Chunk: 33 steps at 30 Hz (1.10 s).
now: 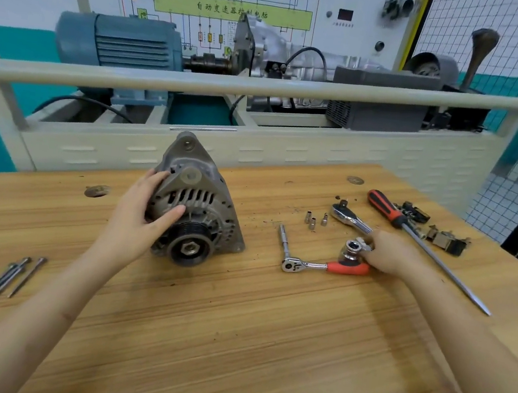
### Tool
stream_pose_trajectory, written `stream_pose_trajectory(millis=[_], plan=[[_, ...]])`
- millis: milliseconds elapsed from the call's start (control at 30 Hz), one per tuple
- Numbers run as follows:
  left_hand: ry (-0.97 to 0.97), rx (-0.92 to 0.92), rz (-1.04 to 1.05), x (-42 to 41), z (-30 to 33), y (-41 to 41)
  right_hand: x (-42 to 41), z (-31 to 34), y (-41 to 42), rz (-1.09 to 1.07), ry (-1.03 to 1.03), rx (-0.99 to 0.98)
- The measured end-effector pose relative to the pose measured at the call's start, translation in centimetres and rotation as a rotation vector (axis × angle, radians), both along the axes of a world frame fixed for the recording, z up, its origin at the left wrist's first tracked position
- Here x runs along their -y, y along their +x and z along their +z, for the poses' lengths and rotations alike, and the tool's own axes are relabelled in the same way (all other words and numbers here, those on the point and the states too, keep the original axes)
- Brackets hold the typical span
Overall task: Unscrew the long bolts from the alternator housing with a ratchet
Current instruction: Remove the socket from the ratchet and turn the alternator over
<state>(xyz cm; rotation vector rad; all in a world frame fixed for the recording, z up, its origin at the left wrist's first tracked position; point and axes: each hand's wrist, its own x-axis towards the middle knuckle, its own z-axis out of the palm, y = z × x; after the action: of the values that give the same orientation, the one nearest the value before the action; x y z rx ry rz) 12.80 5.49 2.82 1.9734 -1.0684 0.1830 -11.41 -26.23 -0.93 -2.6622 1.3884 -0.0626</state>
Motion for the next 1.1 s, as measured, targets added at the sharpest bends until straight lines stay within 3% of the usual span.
stream_pose_trajectory(millis=[67,200,267,333,433,533,600,667,733,800,900,1100], plan=[[-0.011,0.004,0.006,-0.3,-0.1,-0.3,-0.2,0.1,-0.2,-0.04,0.034,0.169],[-0.023,0.023,0.083,-0.9,-0.1,-1.7,-3.1,2.2,-1.1,-0.06,0.139,0.83],[-0.071,0.162,0.128,-1.1,0.3,-3.5,-5.9,4.2,-1.2,0.041,0.331,1.076],[-0.1,0.184,-0.039,-0.6,1.0,-6.6,-9.7,6.0,-0.9,0.247,0.509,1.16],[0.042,-0.228,-0.492,1.5,1.9,-11.3,-15.7,6.9,0.5,0.572,0.571,1.079],[0.072,-0.477,-0.619,4.2,1.8,-12.1,-18.0,6.5,2.0,0.708,0.501,1.0],[0.039,-0.628,-0.55,5.2,1.4,-11.6,-15.8,6.3,2.4,0.636,0.38,1.012],[0.06,-0.748,-0.471,5.4,0.6,-11.0,-10.9,5.7,2.6,0.415,0.215,0.991],[0.064,-0.846,-0.413,5.6,0.1,-10.5,-4.8,4.4,2.5,0.127,0.047,0.754],[0.055,-0.929,-0.368,5.8,-0.1,-10.0,0.0,2.5,2.5,-0.054,-0.001,0.39],[0.017,-1.182,-0.331,6.4,-0.2,-9.9,2.8,0.5,3.7,-0.053,-0.056,0.08],[-0.021,-1.56,-0.357,6.9,-0.9,-10.4,4.2,0.0,6.1,-0.047,-0.144,-0.013]])
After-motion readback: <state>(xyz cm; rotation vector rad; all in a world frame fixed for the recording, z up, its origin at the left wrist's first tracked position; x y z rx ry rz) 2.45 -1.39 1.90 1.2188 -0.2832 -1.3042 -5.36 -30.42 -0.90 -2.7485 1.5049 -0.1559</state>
